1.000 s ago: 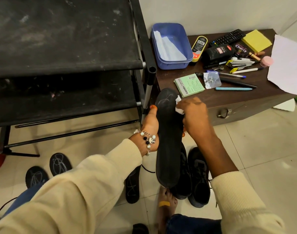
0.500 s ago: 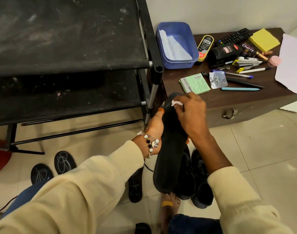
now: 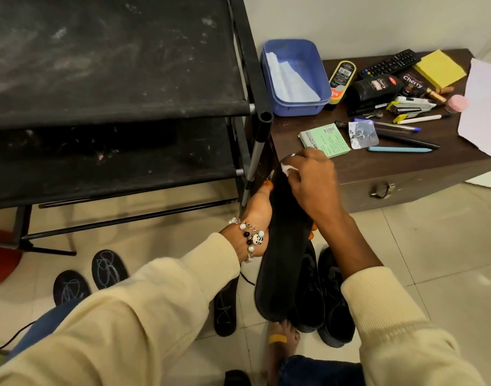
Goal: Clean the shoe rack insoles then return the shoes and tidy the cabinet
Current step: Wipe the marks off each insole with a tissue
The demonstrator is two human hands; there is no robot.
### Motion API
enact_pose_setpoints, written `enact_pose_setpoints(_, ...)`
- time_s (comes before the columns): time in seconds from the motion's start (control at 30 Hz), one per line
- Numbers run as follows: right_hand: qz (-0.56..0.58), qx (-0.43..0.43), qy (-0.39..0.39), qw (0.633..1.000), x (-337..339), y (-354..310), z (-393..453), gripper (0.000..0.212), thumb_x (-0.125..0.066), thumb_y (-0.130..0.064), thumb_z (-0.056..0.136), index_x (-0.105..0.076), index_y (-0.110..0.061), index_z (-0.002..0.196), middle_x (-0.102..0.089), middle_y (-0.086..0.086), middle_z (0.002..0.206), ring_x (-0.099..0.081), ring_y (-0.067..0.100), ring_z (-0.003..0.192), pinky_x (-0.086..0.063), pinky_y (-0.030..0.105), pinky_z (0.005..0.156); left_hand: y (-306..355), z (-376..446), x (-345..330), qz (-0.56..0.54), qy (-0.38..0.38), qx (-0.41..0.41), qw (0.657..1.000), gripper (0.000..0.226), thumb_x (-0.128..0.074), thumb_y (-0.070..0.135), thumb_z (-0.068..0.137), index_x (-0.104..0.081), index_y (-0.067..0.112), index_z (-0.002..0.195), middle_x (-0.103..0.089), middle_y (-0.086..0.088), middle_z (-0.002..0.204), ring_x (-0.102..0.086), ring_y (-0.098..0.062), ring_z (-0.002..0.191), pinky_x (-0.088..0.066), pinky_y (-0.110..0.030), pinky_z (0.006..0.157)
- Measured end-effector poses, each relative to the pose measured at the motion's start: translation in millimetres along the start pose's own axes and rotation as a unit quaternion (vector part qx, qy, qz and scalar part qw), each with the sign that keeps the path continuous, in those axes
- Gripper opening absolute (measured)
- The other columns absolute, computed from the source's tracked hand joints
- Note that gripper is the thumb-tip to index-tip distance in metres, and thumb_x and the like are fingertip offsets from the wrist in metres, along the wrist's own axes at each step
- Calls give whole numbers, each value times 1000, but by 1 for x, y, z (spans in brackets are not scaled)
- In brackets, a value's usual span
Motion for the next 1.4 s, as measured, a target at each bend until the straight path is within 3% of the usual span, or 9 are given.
enact_pose_setpoints(0.13,39,79,-95,992,-6,-26,-2,25,-60,-11,87,-70,-15,110,-64,8,112,-57,23,106,-42,27,91,6,-3,-1,-1,9,-27,1000,48,-49,48,94,-66,9,117,-67,-20,116,-65,-33,105,-51,-44,97)
enact_pose_setpoints(0.23,57,75,-121,988,-7,-23,-1,24,-62,-12,87,-71,-18,108,-64,6,112,-57,20,105,-42,25,92,3,-6,-4,7,-18,-13,1000,46,-49,49,94,-70,8,99,-73,-20,82,-72,-32,66,-58,-38,53)
enact_pose_setpoints(0.3,24,67,-92,993,-7,-18,4,25,-59,-12,89,-70,-16,111,-63,9,115,-56,24,106,-41,27,89,2,-5,-3,17,-21,-6,1000,47,-46,51,95,-69,10,97,-73,-20,77,-71,-33,61,-56,-38,47)
enact_pose_setpoints(0.43,3,-2,-17,1000,-2,6,13,28,-49,-8,93,-67,-7,114,-55,17,116,-49,29,106,-28,21,77,-4,-7,-5,30,-31,29,999,62,-39,64,91,-61,12,115,-72,-24,95,-71,-40,77,-58,-50,66)
enact_pose_setpoints(0.6,-40,-53,10,998,8,31,19,32,-53,-8,94,-61,-7,125,-52,16,126,-48,31,117,-41,30,93,0,-2,5,68,21,12,997,67,-41,62,91,-52,12,135,-56,-22,132,-53,-42,121,-38,-55,107)
enact_pose_setpoints(0.73,-44,-59,-6,997,8,27,18,30,-54,-8,93,-64,-9,121,-54,16,124,-50,30,115,-42,31,92,15,6,12,98,58,-60,992,54,-38,45,100,-46,8,138,-50,-18,140,-48,-35,129,-38,-48,109)
enact_pose_setpoints(1.03,14,75,-131,988,-2,-10,9,29,-58,-9,90,-67,-15,117,-59,12,123,-52,28,114,-36,29,96,-6,3,-5,-11,-24,23,999,62,-44,59,92,-58,12,129,-61,-22,126,-57,-41,117,-39,-55,106)
enact_pose_setpoints(1.2,-50,-32,-41,997,8,23,15,34,-52,-7,94,-61,-10,126,-52,16,127,-46,32,118,-38,32,95,-8,4,0,27,-8,39,999,71,-42,66,89,-52,11,135,-57,-23,130,-54,-42,120,-36,-55,108)
enact_pose_setpoints(1.4,-16,18,-48,999,1,1,16,32,-53,-7,93,-63,-10,123,-54,14,125,-47,30,115,-36,30,92,-7,1,-3,8,-11,24,1000,68,-39,62,92,-51,12,137,-56,-22,133,-53,-41,122,-36,-54,109)
Point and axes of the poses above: each hand's wrist, its own z-axis towards the middle knuckle, its own x-axis out of the back of the hand, y = z × x, the point moved 10 cm from there along z, towards the middle knuckle
